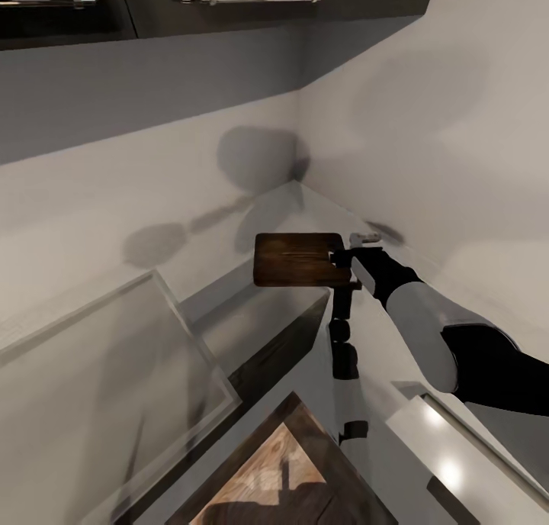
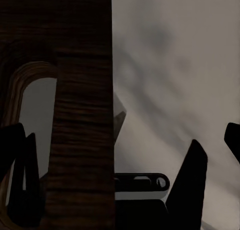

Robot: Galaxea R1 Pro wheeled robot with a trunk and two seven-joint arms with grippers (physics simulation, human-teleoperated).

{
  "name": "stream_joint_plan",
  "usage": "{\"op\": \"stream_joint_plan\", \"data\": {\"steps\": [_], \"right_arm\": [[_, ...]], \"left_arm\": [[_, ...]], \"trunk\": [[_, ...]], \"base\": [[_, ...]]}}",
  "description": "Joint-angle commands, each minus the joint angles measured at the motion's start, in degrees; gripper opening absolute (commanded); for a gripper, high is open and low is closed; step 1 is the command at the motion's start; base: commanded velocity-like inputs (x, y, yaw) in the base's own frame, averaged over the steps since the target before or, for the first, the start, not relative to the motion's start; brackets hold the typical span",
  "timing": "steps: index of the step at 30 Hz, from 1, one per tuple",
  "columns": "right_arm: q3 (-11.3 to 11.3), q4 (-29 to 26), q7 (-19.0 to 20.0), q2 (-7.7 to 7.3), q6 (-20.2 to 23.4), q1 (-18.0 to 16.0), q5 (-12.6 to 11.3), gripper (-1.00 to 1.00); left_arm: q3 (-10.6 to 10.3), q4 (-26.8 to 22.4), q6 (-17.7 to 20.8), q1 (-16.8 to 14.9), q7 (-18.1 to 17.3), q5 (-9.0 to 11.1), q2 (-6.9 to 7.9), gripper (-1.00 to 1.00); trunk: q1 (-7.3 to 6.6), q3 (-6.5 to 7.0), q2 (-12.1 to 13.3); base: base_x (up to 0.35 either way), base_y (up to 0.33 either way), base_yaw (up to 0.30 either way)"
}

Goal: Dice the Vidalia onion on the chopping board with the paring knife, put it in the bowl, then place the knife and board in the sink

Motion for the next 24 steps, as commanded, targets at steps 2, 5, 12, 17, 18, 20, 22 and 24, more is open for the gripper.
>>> {"op": "stream_joint_plan", "data": {"steps": [2,5,12,17,18,20,22,24], "right_arm": [[0.35,-0.08,-0.23,0.0,0.36,-0.01,-0.09,1.0],[0.35,-0.08,-0.24,0.0,0.35,0.0,-0.1,1.0],[0.4,-0.08,-0.28,0.06,0.28,-0.02,-0.1,-1.0],[0.35,-0.08,-0.25,0.02,0.25,-0.01,-0.1,-1.0],[0.35,-0.08,-0.25,0.02,0.25,-0.02,-0.1,-1.0],[0.35,-0.08,-0.29,0.06,0.3,-0.03,-0.1,-1.0],[0.37,-0.08,-0.3,0.08,0.32,-0.01,-0.1,-1.0],[0.41,-0.08,-0.32,0.08,0.33,0.01,-0.1,-1.0]], "left_arm": [[0.03,-0.11,-0.05,0.04,-0.05,0.29,-0.02,1.0],[0.03,-0.11,-0.05,0.04,-0.04,0.29,-0.02,1.0],[0.03,-0.11,-0.05,0.04,-0.05,0.29,-0.02,1.0],[0.03,-0.11,-0.05,0.04,-0.06,0.29,-0.02,1.0],[0.03,-0.11,-0.05,0.04,-0.06,0.29,-0.02,1.0],[0.03,-0.11,-0.05,0.04,-0.06,0.29,-0.02,1.0],[0.03,-0.11,-0.05,0.04,-0.06,0.29,-0.02,1.0],[0.03,-0.11,-0.05,0.04,-0.08,0.29,-0.02,1.0]], "trunk": [[0.03,-0.09,-0.09],[0.03,-0.09,-0.09],[0.03,-0.1,-0.09],[0.03,-0.1,-0.09],[0.03,-0.1,-0.09],[0.03,-0.1,-0.09],[0.03,-0.1,-0.09],[0.03,-0.1,-0.09]], "base": [[0.0,0.0,0.0],[0.0,0.0,0.0],[0.0,0.0,0.0],[0.0,0.0,0.0],[0.0,0.0,0.0],[0.0,0.0,0.0],[0.0,0.0,0.0],[0.0,0.0,0.0]]}}
